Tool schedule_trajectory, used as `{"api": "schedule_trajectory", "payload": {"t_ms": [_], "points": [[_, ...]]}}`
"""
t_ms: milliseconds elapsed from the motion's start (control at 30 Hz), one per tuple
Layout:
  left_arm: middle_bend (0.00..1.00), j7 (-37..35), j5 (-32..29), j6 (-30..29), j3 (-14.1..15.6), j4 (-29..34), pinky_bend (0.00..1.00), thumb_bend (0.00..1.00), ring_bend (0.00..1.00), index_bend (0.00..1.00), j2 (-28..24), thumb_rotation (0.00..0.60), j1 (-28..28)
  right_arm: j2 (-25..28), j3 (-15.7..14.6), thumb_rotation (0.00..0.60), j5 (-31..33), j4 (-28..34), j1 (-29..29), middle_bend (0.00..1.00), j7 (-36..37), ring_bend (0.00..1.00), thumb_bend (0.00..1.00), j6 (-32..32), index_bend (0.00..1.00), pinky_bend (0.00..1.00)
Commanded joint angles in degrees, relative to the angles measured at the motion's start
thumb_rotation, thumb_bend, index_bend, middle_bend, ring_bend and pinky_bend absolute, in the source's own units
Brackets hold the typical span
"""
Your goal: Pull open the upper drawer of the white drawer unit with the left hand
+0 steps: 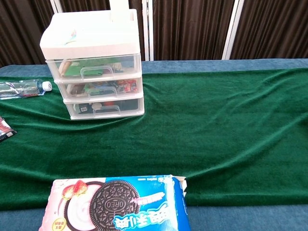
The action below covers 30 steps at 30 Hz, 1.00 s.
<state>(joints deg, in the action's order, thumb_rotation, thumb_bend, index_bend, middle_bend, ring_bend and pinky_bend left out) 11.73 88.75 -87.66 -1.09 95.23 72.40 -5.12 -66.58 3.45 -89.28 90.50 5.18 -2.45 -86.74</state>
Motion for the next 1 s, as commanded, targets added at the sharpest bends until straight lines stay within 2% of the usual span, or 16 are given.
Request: {"api": "schedule_trajectory", "payload": {"t_ms": [33, 100, 133, 233, 333, 533, 600, 800, 1000], "points": [[0.48, -2.0, 0.3, 0.3, -1.0, 0.9, 0.38, 0.33, 0.36, 0.00, 0.5, 0.600, -0.8, 0.0, -0.1, 0.600, 0.0, -0.1, -0.1, 0.00, 0.1, 0.00, 0.02, 0.1, 0.01, 0.00], [0.66, -4.9, 0.5, 1.9, -1.2, 2.1, 0.49, 0.39, 0.52, 0.00, 0.5, 0.600, -2.0, 0.1, -0.2, 0.600, 0.0, -0.1, -0.1, 0.00, 0.3, 0.00, 0.02, 0.1, 0.01, 0.00], [0.72, -6.5, 0.5, 3.1, -1.1, 2.9, 0.52, 0.43, 0.57, 0.00, 0.4, 0.600, -2.6, 0.2, -0.2, 0.600, 0.0, 0.0, -0.1, 0.00, 0.3, 0.00, 0.02, 0.0, 0.01, 0.00], [0.80, -15.2, -0.4, 9.5, -0.9, 6.2, 0.59, 0.55, 0.65, 0.00, -1.0, 0.600, -5.7, 0.3, -0.1, 0.600, -0.3, 0.2, -0.2, 0.00, 0.5, 0.00, 0.02, -0.3, 0.01, 0.00], [0.83, -23.2, -2.0, 15.0, -1.6, 8.3, 0.63, 0.62, 0.69, 0.00, -1.6, 0.600, -8.6, 0.3, -0.1, 0.600, -0.2, 0.2, -0.2, 0.00, 0.6, 0.00, 0.02, -0.3, 0.01, 0.00], [0.85, -34.2, -7.5, 27.1, -3.8, 10.7, 0.67, 0.64, 0.71, 0.00, -2.2, 0.600, -15.1, 0.6, -0.1, 0.600, 0.0, 0.3, -0.2, 0.00, 1.3, 0.00, 0.02, -0.1, 0.01, 0.00], [0.86, -38.9, -11.0, 31.4, -6.4, 11.4, 0.68, 0.66, 0.72, 0.00, -0.8, 0.600, -18.0, 0.9, -0.1, 0.600, -0.1, 0.5, -0.3, 0.00, 2.1, 0.00, 0.02, -0.4, 0.01, 0.00], [0.87, -39.6, -17.5, 35.0, -10.0, 10.0, 0.69, 0.75, 0.73, 0.00, 2.6, 0.600, -22.0, 1.4, 0.0, 0.600, -0.1, 0.5, -0.3, 0.00, 3.6, 0.00, 0.02, -0.4, 0.01, 0.00], [0.87, -37.3, -23.9, 37.3, -11.6, 8.1, 0.69, 0.75, 0.73, 0.00, 6.5, 0.600, -24.9, 1.6, 0.1, 0.600, 0.2, 0.3, -0.2, 0.00, 4.7, 0.00, 0.02, 0.0, 0.01, 0.00]]}}
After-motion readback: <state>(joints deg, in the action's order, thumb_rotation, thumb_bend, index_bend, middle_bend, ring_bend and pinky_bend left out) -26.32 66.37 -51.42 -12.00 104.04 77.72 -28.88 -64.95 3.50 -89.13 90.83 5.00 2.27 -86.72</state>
